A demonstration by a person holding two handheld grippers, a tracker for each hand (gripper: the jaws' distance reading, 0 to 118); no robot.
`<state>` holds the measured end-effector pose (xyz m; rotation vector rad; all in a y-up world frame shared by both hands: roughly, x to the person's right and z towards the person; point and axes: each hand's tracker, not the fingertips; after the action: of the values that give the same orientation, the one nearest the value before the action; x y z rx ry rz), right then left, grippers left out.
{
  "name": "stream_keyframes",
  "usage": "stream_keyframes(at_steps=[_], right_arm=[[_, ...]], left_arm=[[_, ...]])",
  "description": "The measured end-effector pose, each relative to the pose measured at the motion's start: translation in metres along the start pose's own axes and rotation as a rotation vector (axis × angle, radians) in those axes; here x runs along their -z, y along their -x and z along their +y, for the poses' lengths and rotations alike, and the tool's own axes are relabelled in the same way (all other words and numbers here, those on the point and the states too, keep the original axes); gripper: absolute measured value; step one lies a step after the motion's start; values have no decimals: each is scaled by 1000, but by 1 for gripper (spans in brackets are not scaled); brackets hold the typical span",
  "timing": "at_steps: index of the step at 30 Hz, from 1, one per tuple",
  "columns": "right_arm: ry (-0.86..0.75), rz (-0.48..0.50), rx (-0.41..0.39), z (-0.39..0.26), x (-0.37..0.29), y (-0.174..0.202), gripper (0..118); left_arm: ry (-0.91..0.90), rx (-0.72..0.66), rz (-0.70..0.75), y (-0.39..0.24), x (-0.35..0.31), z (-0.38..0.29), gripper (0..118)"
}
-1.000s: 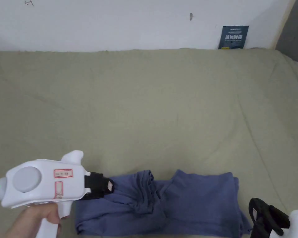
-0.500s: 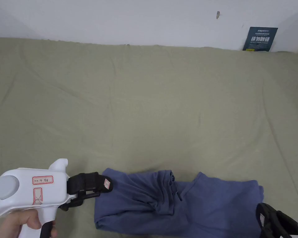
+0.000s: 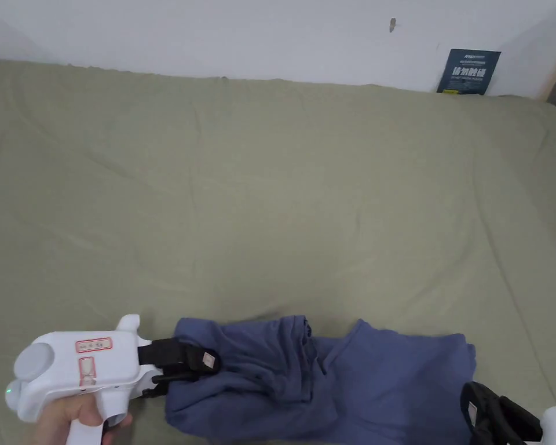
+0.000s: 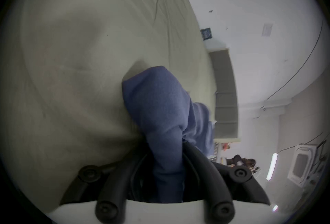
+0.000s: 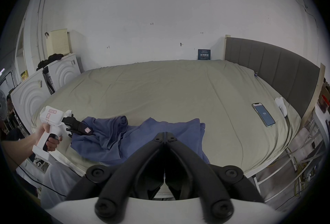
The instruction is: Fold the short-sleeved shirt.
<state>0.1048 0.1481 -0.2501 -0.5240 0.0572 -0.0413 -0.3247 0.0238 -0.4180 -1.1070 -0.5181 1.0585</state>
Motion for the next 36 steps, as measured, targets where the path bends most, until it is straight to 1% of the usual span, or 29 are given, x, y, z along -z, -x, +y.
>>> stream_keyframes(at_steps=[2,5,8,10,11,12,13,14,15,17,19,21,22,23,25,27,29,31,32,33,35,36], right_arm=[[-4,2,-3,1,-1,-1,0],[-16,2,-9,3,-3,-4,0],[-34,9,1,6,-7,-5,0],[-42,17,-2,8,-8,-6,0],[-47,20,-4,8,-8,-6,0],[-52,22,-1,7,-7,-7,0],[-54,25,3,8,-7,-8,0],[-57,31,7,8,-6,-8,0],[-62,32,10,8,-6,-8,0],[-68,34,13,7,-5,-9,0],[-74,36,13,7,-7,-8,0],[-80,37,11,5,-10,-9,0],[-79,38,9,4,-10,-9,0],[-79,37,9,4,-11,-11,0],[-80,37,15,1,-13,-15,0],[-78,34,32,0,-15,-19,0],[-79,28,48,-3,-16,-25,0],[-77,21,67,-5,-17,-30,0],[-76,17,77,-6,-17,-33,0],[-75,12,86,-7,-17,-36,0],[-72,4,100,-9,-18,-41,0],[-69,0,106,-9,-19,-43,0]], left_arm=[[3,73,69,-13,-8,-6,9],[-41,86,94,-36,-39,-12,9],[-98,104,165,-44,-66,-8,9],[-148,122,264,-58,-96,-10,9],[-172,145,312,-40,-117,6,9],[-200,172,352,-46,-131,7,9],[-205,219,429,-55,-142,9,9],[-213,262,497,-62,-147,10,9],[-220,276,558,-64,-148,10,9],[-221,271,609,-74,-149,14,9],[-210,300,615,-92,-135,3,9],[-202,374,641,-115,-119,1,9],[-182,370,662,-125,-111,-1,9],[-163,399,691,-147,-93,-23,9],[-134,421,769,-169,-68,-30,9],[-100,511,809,-192,-37,-47,9],[-62,545,818,-205,-10,-55,9],[-42,538,812,-212,20,-60,9],[-16,557,818,-215,36,-65,9],[-29,577,828,-217,52,-69,9],[2,609,849,-215,86,-69,9],[5,593,847,-212,102,-69,9]])
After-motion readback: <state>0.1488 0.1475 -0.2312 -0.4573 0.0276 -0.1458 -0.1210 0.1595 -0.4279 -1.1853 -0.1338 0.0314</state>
